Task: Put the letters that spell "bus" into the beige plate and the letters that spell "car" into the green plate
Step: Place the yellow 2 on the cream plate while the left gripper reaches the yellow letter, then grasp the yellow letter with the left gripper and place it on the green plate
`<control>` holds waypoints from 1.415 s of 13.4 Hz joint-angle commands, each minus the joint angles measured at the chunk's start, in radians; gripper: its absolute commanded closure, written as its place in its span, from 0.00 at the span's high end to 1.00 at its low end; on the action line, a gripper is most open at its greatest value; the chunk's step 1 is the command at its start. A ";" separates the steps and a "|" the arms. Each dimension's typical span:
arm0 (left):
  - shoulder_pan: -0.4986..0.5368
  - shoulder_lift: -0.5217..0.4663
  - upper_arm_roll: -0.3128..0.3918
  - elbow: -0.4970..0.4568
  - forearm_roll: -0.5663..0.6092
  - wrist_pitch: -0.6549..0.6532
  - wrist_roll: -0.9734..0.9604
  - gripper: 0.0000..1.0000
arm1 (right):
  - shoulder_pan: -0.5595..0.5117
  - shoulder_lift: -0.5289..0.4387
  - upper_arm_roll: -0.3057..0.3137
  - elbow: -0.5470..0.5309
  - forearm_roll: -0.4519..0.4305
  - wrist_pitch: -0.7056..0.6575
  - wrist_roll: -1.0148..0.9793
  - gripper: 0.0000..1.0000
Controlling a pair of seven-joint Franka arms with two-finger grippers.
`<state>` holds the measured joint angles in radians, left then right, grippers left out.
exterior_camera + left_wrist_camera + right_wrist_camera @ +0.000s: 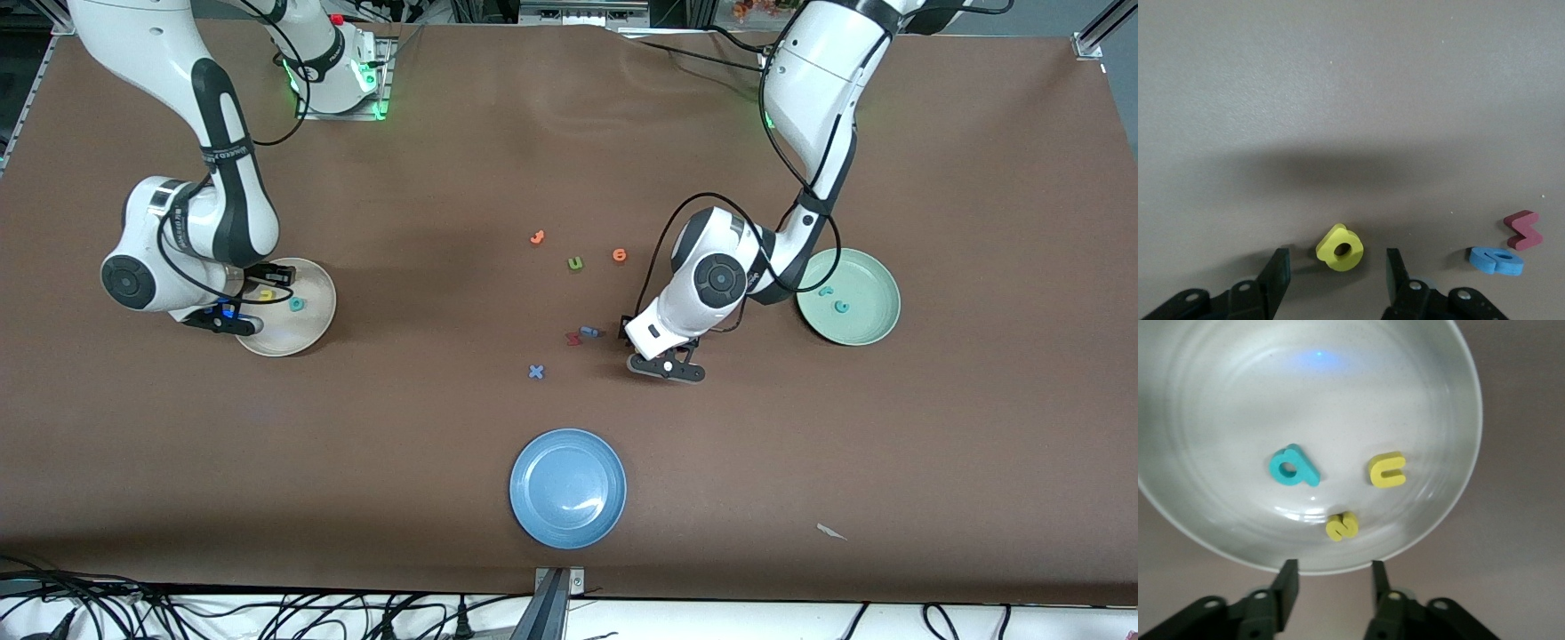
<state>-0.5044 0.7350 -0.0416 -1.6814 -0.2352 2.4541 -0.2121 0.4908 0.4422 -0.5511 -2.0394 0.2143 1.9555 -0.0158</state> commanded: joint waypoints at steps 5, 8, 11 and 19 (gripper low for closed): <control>-0.039 0.038 0.031 0.025 -0.018 -0.001 -0.012 0.65 | 0.002 -0.023 -0.110 0.503 0.011 -0.489 -0.004 1.00; -0.040 0.040 0.039 0.025 -0.018 -0.001 -0.010 0.62 | -0.003 -0.004 -0.112 0.701 0.005 -0.517 -0.013 1.00; -0.042 0.046 0.043 0.025 -0.016 -0.001 -0.009 0.62 | -0.001 0.004 -0.107 0.716 0.011 -0.474 -0.013 1.00; -0.042 0.044 0.069 0.026 -0.016 -0.001 0.002 0.61 | 0.008 0.016 -0.101 0.714 0.011 -0.439 -0.004 1.00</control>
<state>-0.5313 0.7570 0.0028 -1.6744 -0.2352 2.4554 -0.2221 0.5013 0.4386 -0.6526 -1.3521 0.2143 1.5033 -0.0195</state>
